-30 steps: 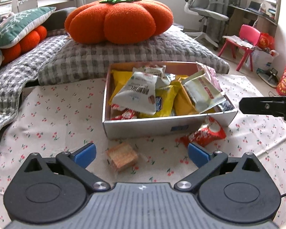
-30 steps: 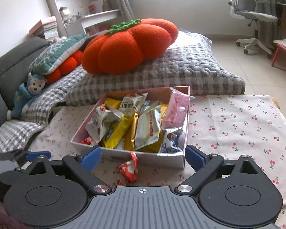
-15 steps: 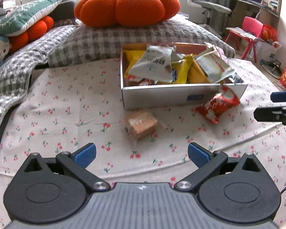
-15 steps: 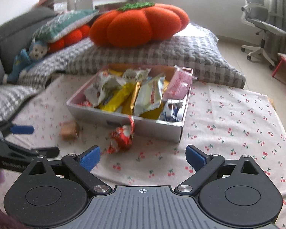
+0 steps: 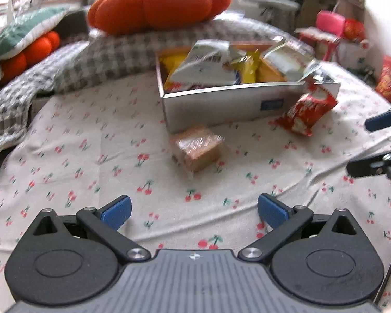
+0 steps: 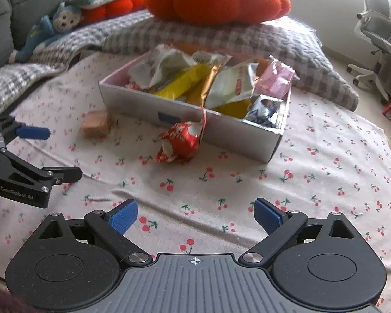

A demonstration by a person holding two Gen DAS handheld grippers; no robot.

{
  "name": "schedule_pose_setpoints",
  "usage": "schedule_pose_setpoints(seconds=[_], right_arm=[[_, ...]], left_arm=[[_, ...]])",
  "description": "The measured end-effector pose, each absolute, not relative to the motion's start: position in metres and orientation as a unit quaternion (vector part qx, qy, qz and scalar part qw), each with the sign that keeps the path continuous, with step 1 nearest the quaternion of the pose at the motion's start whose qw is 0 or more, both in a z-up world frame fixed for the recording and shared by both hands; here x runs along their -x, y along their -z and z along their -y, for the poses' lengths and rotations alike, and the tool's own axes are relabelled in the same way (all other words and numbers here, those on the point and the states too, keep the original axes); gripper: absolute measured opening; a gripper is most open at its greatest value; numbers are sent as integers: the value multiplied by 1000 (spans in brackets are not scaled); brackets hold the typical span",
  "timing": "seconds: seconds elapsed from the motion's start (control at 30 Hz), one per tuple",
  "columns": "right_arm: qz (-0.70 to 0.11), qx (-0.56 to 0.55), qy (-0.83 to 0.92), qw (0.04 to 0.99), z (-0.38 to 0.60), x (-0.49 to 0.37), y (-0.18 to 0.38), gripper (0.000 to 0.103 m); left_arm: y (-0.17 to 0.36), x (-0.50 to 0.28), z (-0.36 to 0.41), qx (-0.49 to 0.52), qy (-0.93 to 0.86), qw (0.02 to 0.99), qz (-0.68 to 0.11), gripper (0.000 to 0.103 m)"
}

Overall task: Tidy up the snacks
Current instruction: 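Move both tools back toward the brown cake and red packet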

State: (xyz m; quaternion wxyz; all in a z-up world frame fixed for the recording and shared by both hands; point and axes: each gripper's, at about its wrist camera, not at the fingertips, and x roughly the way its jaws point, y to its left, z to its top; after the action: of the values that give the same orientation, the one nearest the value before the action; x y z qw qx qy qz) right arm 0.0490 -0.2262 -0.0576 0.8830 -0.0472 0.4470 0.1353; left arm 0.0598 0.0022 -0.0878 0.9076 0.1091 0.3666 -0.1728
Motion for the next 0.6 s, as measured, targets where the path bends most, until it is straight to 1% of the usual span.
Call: schedule_pose_setpoints(seconds=[0.27,0.3,0.4,0.6], right_arm=[[-454,24,-139,880,227,-57,71,97],[-457,21,-139,878,227,-59,73,99],[-446,24,-140,883,224,-62,76,103],[-420,24,-144,896,221,-67,81,103]], left_arm=[[92,-69,-8,-90,209,909,-350,103],[92,-70,-8,-91,212,909,-348,103],[93,-76,-7,-91,220,908,-345,103],[94,-89,-5,-92,231,907,-340,103]])
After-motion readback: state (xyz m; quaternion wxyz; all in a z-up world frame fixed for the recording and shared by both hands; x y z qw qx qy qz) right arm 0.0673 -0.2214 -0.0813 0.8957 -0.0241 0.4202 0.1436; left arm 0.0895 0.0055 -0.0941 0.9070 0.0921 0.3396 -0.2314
